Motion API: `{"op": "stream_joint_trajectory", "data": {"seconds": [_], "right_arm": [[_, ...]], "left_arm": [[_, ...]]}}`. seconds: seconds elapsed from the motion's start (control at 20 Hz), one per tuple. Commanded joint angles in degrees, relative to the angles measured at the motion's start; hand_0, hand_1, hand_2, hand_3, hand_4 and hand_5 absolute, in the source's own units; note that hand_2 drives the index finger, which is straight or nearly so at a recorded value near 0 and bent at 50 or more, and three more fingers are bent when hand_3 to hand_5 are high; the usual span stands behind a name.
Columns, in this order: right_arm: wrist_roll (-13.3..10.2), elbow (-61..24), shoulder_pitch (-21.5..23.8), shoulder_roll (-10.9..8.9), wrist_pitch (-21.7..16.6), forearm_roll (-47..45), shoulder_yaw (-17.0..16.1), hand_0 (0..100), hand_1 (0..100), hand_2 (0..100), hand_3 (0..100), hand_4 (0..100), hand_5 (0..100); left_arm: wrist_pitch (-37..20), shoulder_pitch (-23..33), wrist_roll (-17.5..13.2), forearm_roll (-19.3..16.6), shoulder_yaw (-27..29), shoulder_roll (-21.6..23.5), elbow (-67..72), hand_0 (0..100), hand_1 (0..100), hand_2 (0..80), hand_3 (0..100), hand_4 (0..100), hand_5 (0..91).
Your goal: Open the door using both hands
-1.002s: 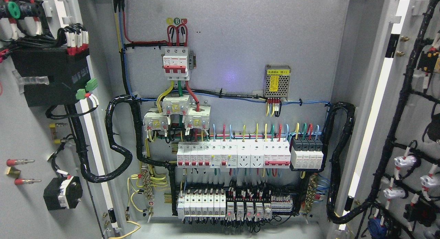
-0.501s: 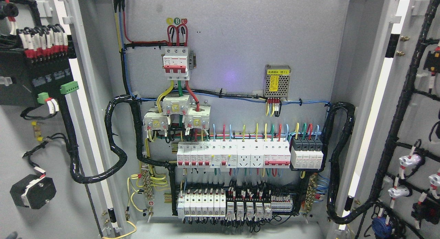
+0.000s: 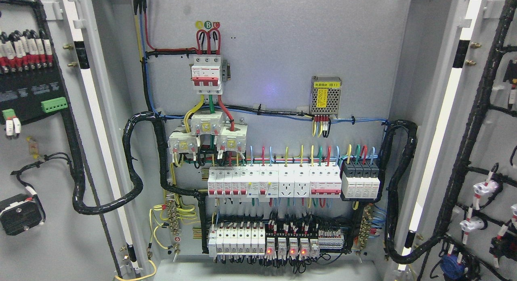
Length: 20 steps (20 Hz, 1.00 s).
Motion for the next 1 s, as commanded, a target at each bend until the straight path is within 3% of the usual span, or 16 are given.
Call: {"op": "stream_joint_trajectory", "data": {"seconds": [0.0, 0.2, 0.6, 0.95], "right_arm": [[0.0, -1.7, 1.8, 0.44, 0.0, -0.3, -1.3, 0, 0, 0, 0, 0, 0], [0.2, -4.8, 2.9, 0.35, -0.1, -0.3, 1.9, 0, 0, 0, 0, 0, 0], [0.5, -7.7, 2.8, -0.35, -0.1, 0.5, 7.2, 0, 0, 0, 0, 0, 0], [0.5, -9.5, 2.3, -0.36, -0.1, 2.7, 11.3, 0, 0, 0, 0, 0, 0]], "left_arm": [[-48.0, -8.6, -0.2, 0.0, -1.1, 8.4, 21.1, 0, 0, 0.0, 0, 0, 0.0], [-48.0, -10.6, -0.4, -0.2, -4.1, 8.5, 23.3, 0, 0, 0.0, 0, 0, 0.0], [-48.0, -9.5, -0.4, -0.8, -6.0, 7.6, 18.9, 0, 0, 0.0, 0, 0, 0.0], [-48.1, 0.1, -0.2, -0.6, -8.8, 3.9, -2.7, 0, 0, 0.0, 0, 0, 0.0]]}}
